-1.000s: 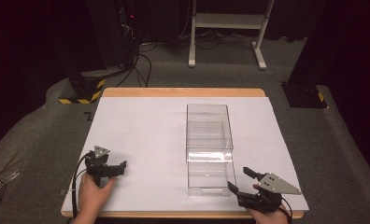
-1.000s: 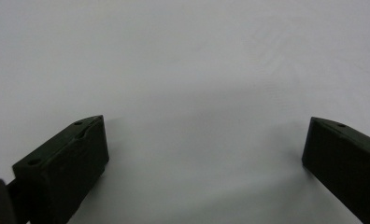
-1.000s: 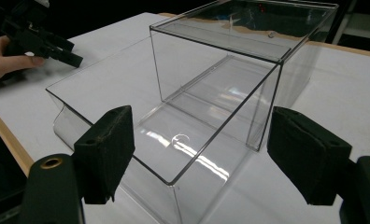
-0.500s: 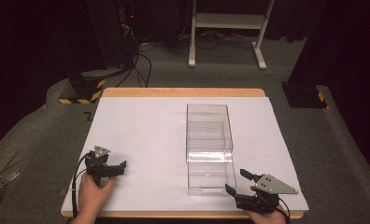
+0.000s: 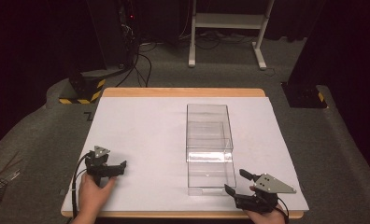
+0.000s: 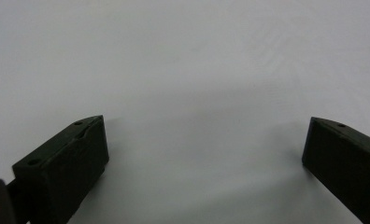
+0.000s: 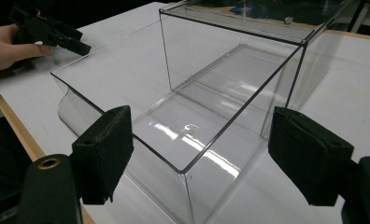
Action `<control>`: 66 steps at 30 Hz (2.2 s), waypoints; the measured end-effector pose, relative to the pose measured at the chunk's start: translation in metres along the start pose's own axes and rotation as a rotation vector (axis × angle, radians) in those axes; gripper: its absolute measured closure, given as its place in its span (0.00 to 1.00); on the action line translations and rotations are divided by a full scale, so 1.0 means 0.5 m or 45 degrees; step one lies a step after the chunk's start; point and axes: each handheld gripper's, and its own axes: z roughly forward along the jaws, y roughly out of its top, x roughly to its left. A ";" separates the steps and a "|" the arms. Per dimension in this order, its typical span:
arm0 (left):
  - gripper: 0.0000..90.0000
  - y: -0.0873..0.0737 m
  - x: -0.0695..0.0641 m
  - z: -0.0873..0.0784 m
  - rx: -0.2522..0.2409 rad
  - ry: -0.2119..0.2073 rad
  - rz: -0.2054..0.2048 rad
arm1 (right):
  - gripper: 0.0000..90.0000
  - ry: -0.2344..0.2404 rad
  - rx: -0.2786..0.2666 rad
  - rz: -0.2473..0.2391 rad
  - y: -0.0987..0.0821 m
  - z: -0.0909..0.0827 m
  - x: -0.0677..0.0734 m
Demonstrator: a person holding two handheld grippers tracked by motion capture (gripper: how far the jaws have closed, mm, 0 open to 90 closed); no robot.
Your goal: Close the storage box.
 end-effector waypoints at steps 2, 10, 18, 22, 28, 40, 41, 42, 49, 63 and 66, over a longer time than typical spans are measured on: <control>0.01 0.000 0.000 0.000 0.000 0.000 0.000 | 0.25 -0.004 -0.001 -0.003 0.001 0.001 0.000; 0.01 0.000 0.000 0.000 0.000 0.001 0.000 | 0.25 -0.021 -0.007 0.000 0.004 0.009 -0.001; 0.01 0.000 0.000 0.000 0.000 0.000 0.000 | 0.25 -0.047 -0.024 0.018 0.005 0.020 -0.009; 0.01 0.000 0.000 0.000 0.000 0.000 0.000 | 0.25 -0.043 -0.036 0.032 0.004 0.026 -0.015; 0.01 0.000 0.000 0.000 0.000 0.000 0.000 | 0.26 -0.047 -0.033 0.018 -0.003 0.021 -0.012; 0.01 0.000 0.000 0.000 0.000 0.000 0.000 | 0.26 -0.047 0.008 0.028 -0.015 0.024 -0.015; 0.01 0.000 0.000 0.000 0.000 0.000 -0.001 | 0.26 -0.048 0.006 0.029 -0.014 0.025 -0.015; 0.01 0.000 0.000 0.000 0.000 0.000 0.000 | 0.26 -0.049 0.005 0.030 -0.014 0.025 -0.015; 0.01 0.000 0.000 0.000 0.000 0.000 -0.001 | 0.26 -0.060 -0.002 0.030 -0.010 0.031 -0.016; 0.01 0.000 0.000 0.000 0.001 -0.002 -0.002 | 0.26 -0.085 -0.020 0.030 0.005 0.048 -0.025; 0.01 0.000 0.000 0.000 0.001 -0.001 -0.002 | 0.26 -0.094 -0.021 0.032 0.008 0.052 -0.028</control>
